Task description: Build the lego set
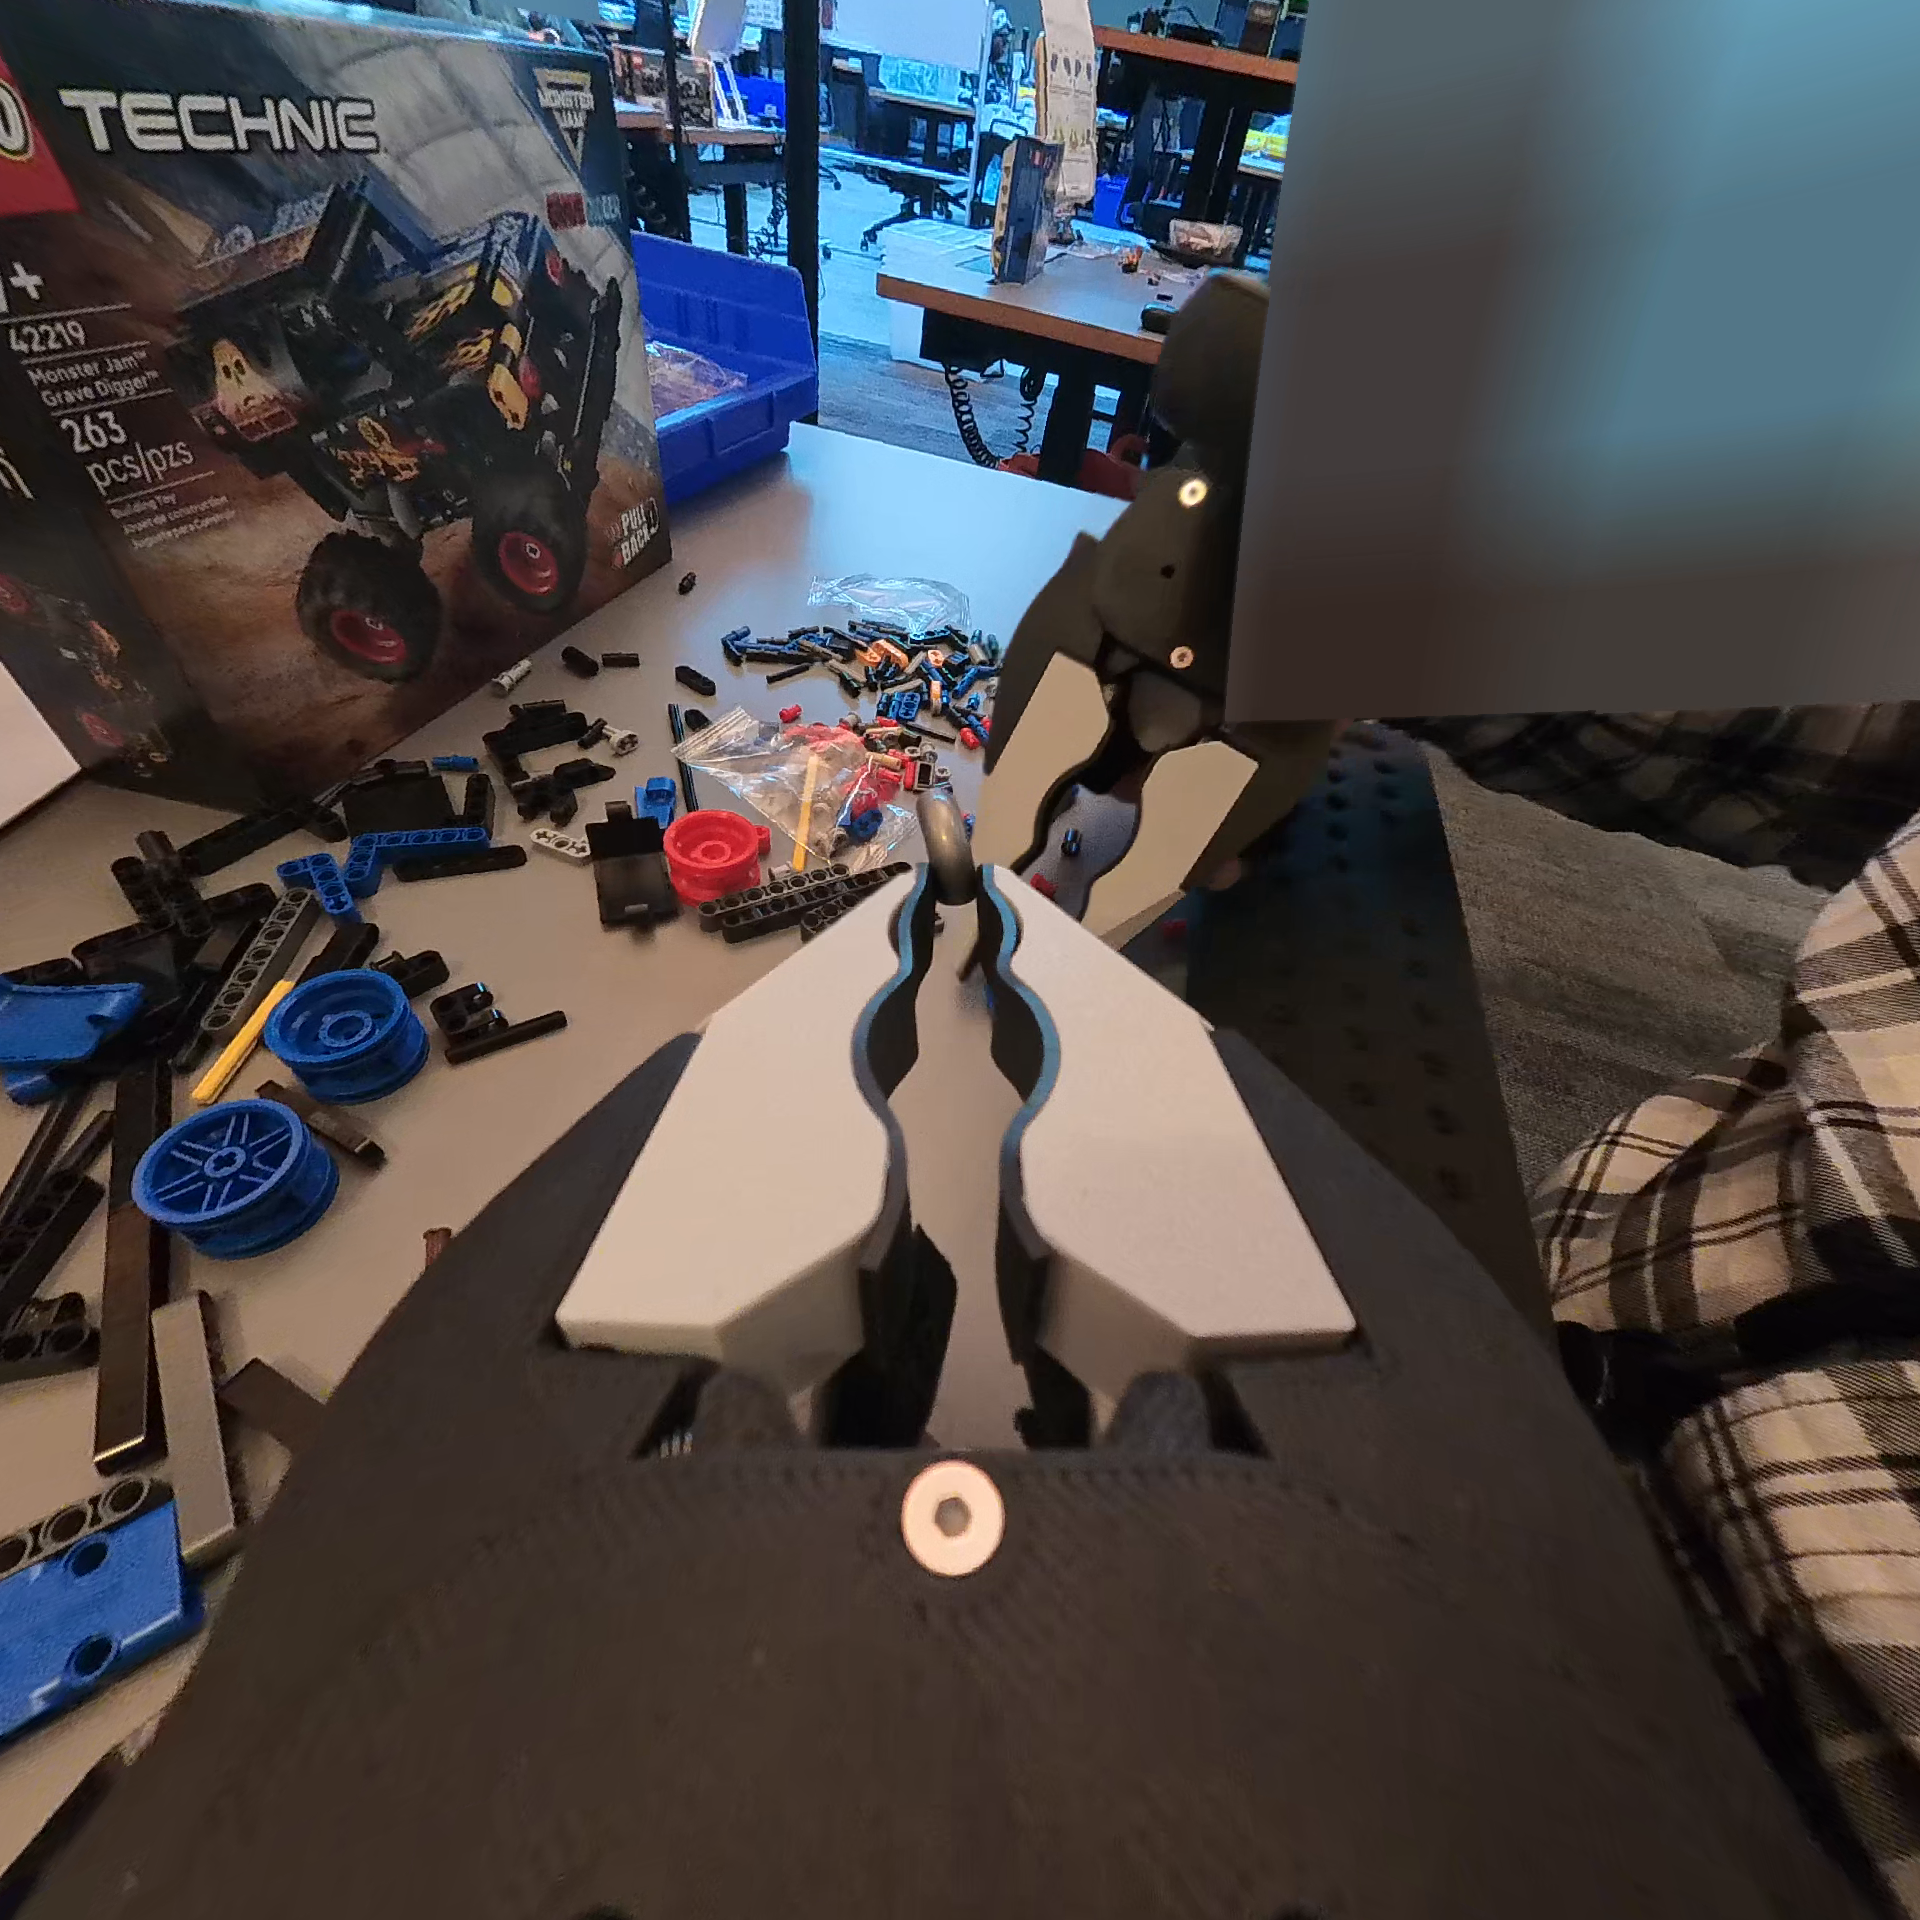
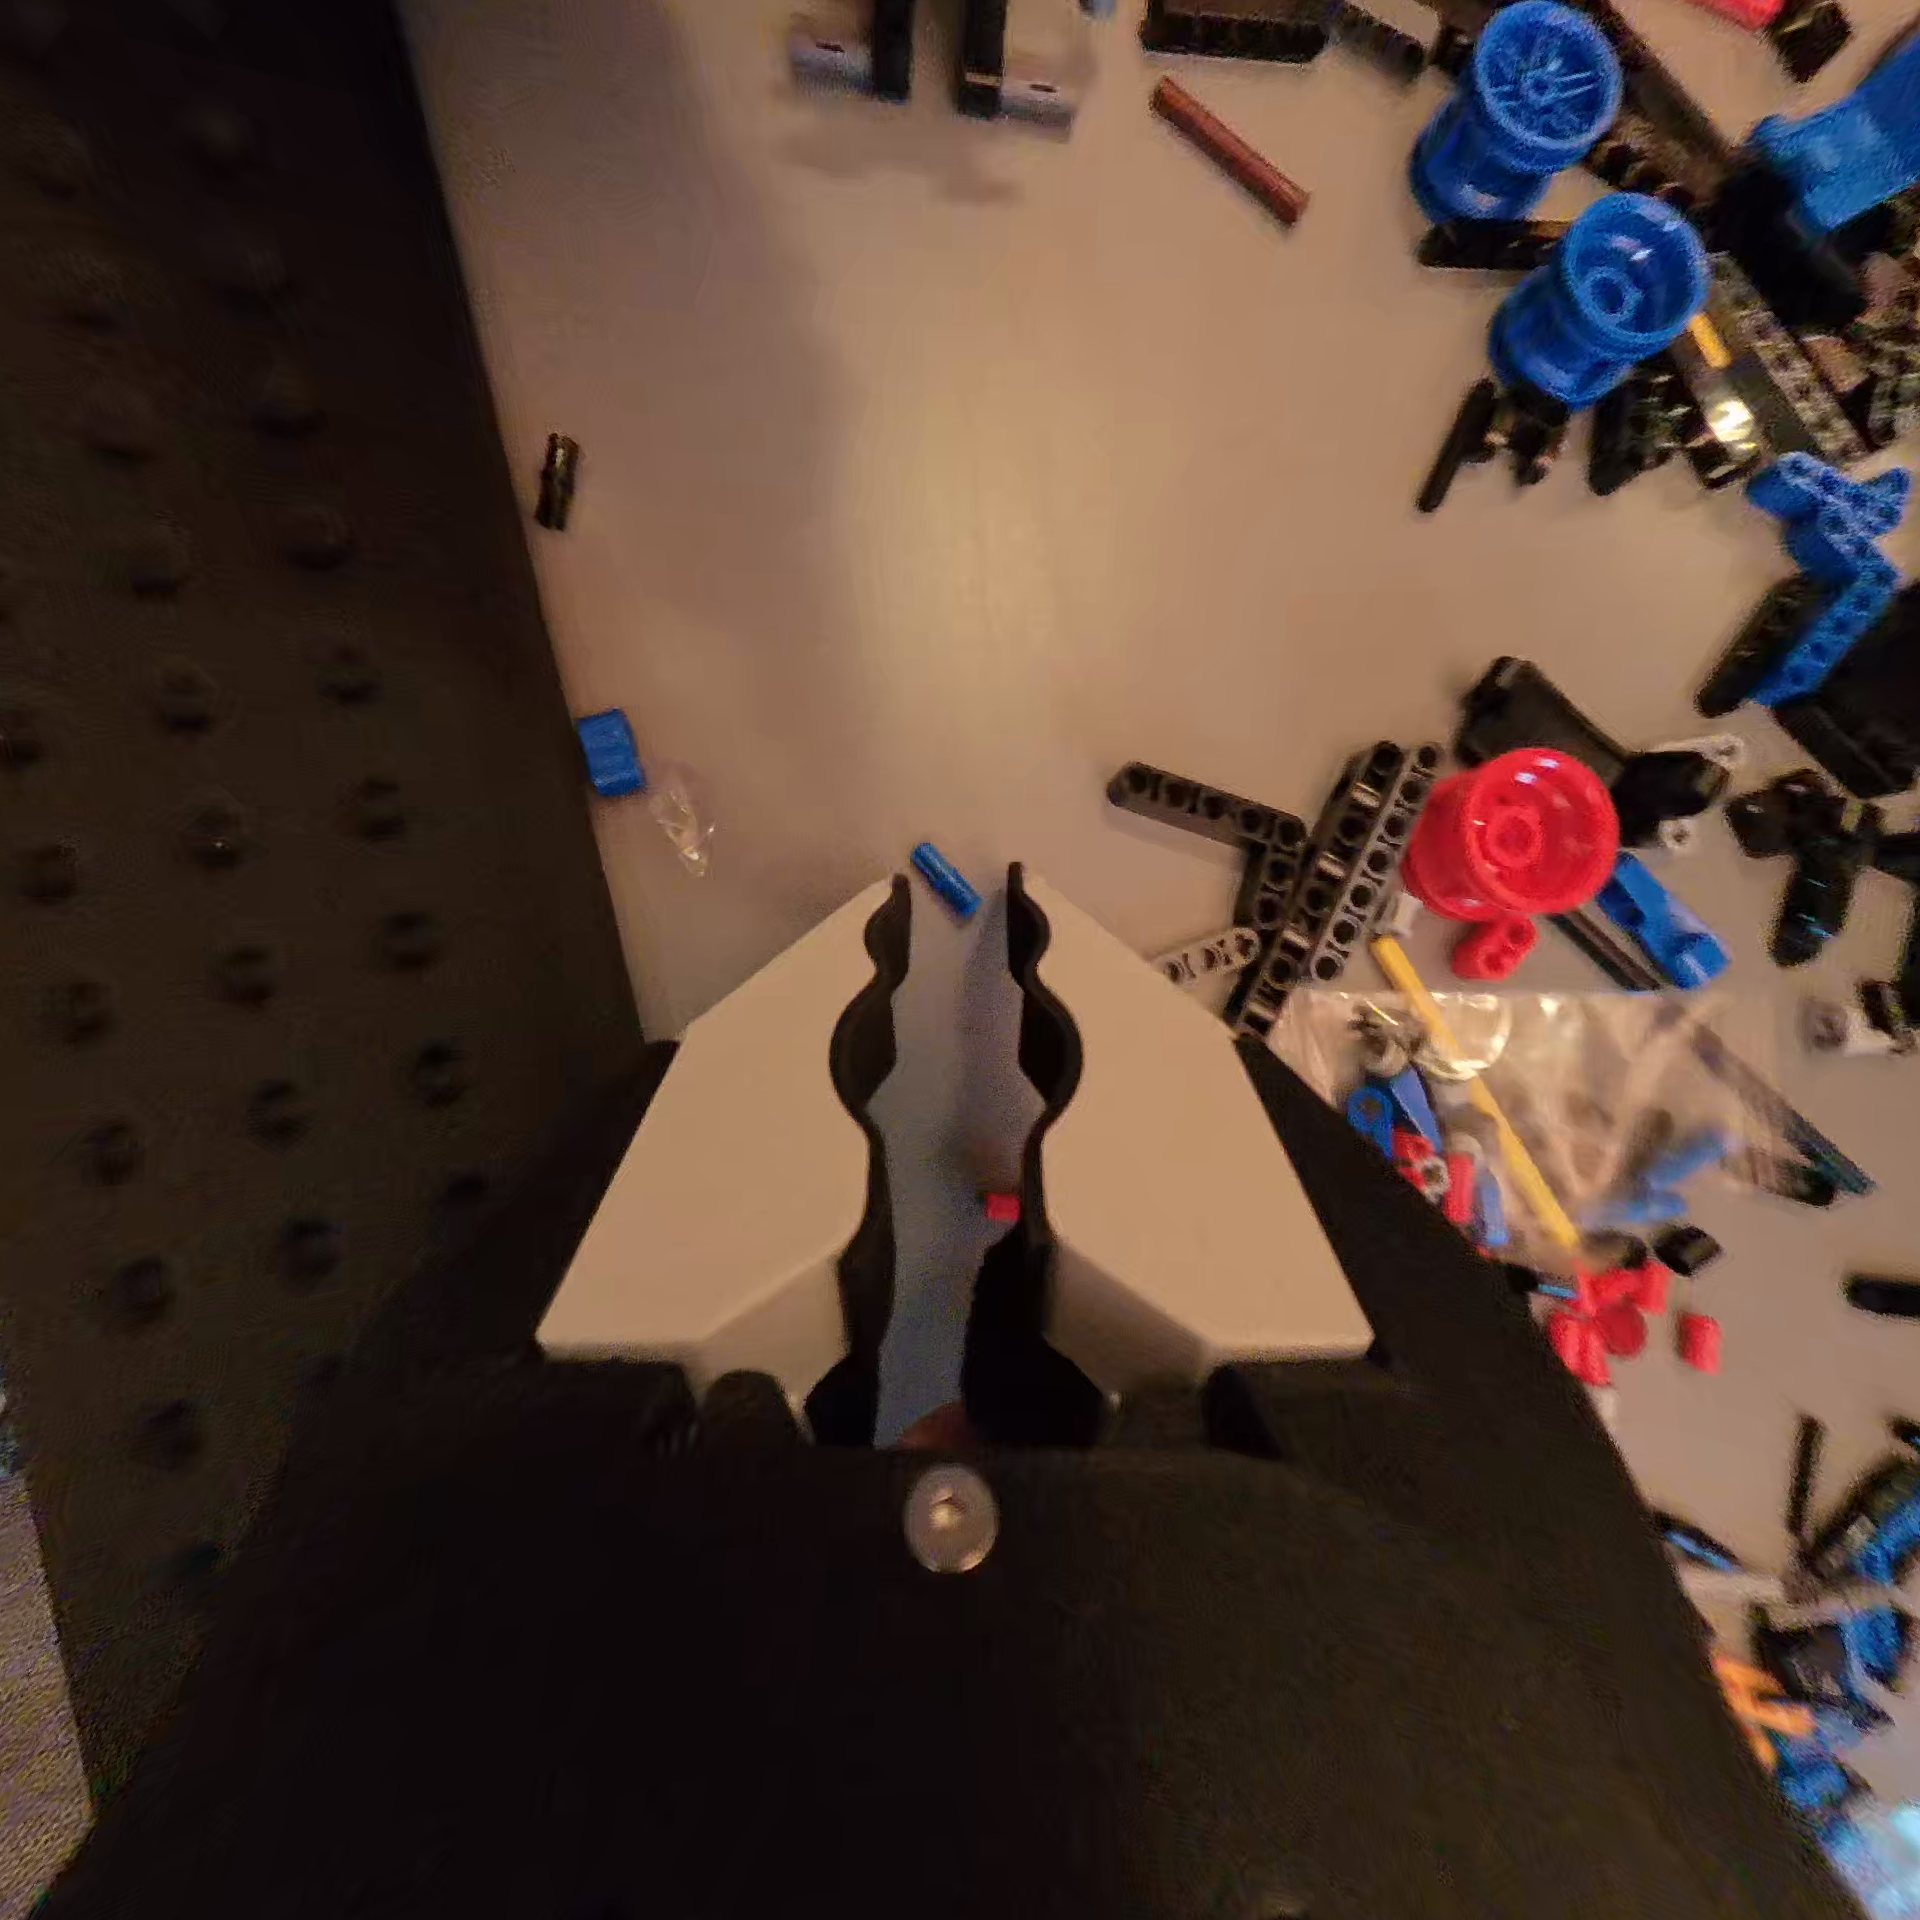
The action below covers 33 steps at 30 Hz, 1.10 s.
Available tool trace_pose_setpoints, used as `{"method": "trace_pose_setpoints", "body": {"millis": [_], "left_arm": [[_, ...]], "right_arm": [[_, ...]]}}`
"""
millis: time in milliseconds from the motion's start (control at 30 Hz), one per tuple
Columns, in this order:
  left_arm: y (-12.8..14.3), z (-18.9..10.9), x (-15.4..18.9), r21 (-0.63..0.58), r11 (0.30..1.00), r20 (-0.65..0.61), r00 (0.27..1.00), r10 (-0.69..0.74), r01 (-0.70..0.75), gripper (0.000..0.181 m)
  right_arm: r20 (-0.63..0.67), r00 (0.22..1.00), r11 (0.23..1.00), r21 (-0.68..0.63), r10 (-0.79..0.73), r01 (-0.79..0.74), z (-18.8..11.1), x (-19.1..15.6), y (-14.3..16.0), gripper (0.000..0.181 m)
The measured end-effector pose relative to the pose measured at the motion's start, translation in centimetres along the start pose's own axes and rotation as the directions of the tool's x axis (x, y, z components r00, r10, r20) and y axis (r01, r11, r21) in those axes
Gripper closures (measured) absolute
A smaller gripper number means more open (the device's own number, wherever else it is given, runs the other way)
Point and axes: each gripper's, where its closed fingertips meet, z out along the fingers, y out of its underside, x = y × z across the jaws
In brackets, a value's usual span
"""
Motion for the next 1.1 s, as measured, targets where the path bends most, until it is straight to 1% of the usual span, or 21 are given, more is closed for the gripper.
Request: {"method": "trace_pose_setpoints", "body": {"millis": [67,167,267,333,433,500,533,667,833,967,1033,1100], "left_arm": [[-0.1,-0.1,0.0,0.005,1.0,0.0,1.0,-0.006,0.006,0.175],[-0.1,-0.1,-0.2,0.013,1.0,-0.001,1.0,-0.027,0.027,0.175],[0.3,0.2,0.5,-0.007,0.998,-0.055,0.996,-0.068,0.068,0.175],[1.3,0.6,0.9,-0.067,0.997,-0.056,0.997,-0.053,0.049,0.175],[4.1,1.7,1.5,-0.235,0.971,-0.053,0.998,0.021,-0.033,0.175],[5.2,2.4,1.7,-0.294,0.951,-0.036,0.996,0.087,-0.093,0.175],[5.5,2.7,2.0,-0.306,0.947,-0.045,0.995,0.09,-0.1,0.175],[5.6,3.2,2.3,-0.297,0.953,-0.067,0.997,0.046,-0.064,0.175],[5.0,3.5,2.5,-0.256,0.966,-0.089,0.996,0.024,-0.046,0.175],[5.1,3.9,2.6,-0.251,0.967,-0.099,0.995,0.029,-0.053,0.175],[5.0,4.0,2.6,-0.248,0.966,-0.099,0.994,0.044,-0.068,0.175],[5.0,3.9,2.4,-0.248,0.964,-0.094,0.993,0.071,-0.093,0.181]], "right_arm": [[0.037,0.999,1.0,0.014,-0.001,0.0,0.2,-0.1,-0.1,0.176],[0.051,0.999,0.999,0.036,0.007,-0.009,0.3,0.1,-0.1,0.177],[0.041,0.999,0.995,0.091,0.026,-0.03,-0.3,0.2,-0.5,0.177],[0.04,0.999,0.991,0.126,0.036,-0.04,-0.8,0.0,-0.9,0.177],[0.032,0.999,0.99,0.137,0.036,-0.04,-1.1,-0.3,-0.7,0.177],[0.035,0.998,0.98,0.193,0.044,-0.05,-1.5,-0.6,-1.5,0.177],[0.037,0.998,0.973,0.226,0.048,-0.055,-1.8,-0.7,-2.1,0.177],[0.05,0.997,0.944,0.322,0.055,-0.069,-2.7,-1.1,-3.5,0.177],[0.05,0.998,0.928,0.368,0.043,-0.059,-3.0,-1.3,-4.3,0.178],[0.036,0.999,0.923,0.383,0.02,-0.032,-3.2,-1.4,-4.9,0.178],[0.012,1.0,0.929,0.37,0.003,-0.007,-3.1,-1.3,-4.9,0.178],[0.006,1.0,0.93,0.368,-0.007,0.005,-3.2,-1.3,-5.0,0.178]]}}
